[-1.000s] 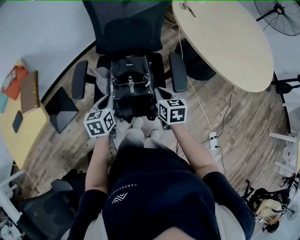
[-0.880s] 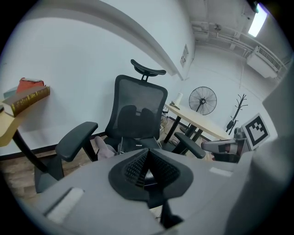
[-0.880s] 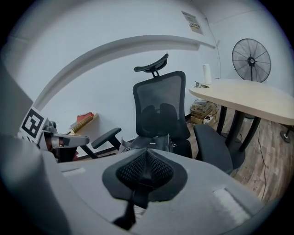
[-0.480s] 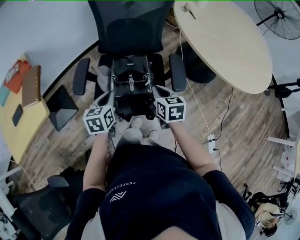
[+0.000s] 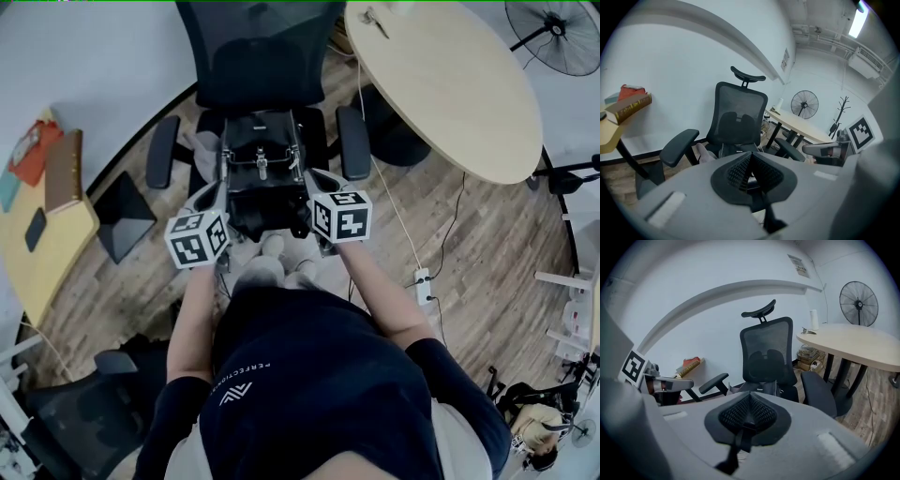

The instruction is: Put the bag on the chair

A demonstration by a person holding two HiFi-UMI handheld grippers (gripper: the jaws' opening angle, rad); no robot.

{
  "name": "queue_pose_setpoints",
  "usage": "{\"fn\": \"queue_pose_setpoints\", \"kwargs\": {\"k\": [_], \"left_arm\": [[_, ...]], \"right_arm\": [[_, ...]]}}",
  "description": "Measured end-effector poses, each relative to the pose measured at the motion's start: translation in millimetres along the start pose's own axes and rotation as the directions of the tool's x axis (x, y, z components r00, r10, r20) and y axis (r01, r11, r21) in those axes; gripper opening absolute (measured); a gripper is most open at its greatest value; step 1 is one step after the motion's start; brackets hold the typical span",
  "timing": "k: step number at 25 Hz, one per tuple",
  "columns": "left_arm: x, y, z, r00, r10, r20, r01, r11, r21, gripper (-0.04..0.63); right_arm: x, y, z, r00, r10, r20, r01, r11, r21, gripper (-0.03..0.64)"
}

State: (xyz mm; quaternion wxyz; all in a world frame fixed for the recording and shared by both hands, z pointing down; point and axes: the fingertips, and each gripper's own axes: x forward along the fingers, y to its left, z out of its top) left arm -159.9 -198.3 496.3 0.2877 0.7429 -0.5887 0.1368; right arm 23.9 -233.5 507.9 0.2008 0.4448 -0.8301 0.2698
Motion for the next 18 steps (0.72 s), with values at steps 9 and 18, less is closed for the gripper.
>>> {"fn": "queue_pose_setpoints", "kwargs": {"k": [9, 18], "left_arm": [[-4.6, -2.7, -3.8, 1.0, 0.016, 0.004, -0.016, 1.0, -0.006, 0.015], [-11.3, -4.7, -11.2, 0.999, 0.04, 0.001, -0.04, 0.999, -0.008, 0.015]], "right_arm": [[-6.2, 2.1, -0.8, 1.0, 0.019, 0.006, -0.019, 1.0, 0.004, 0.002], [-12.0, -1.4, -2.1, 0.999, 0.04, 0.014, -0.041, 0.999, 0.016, 0.002]]}}
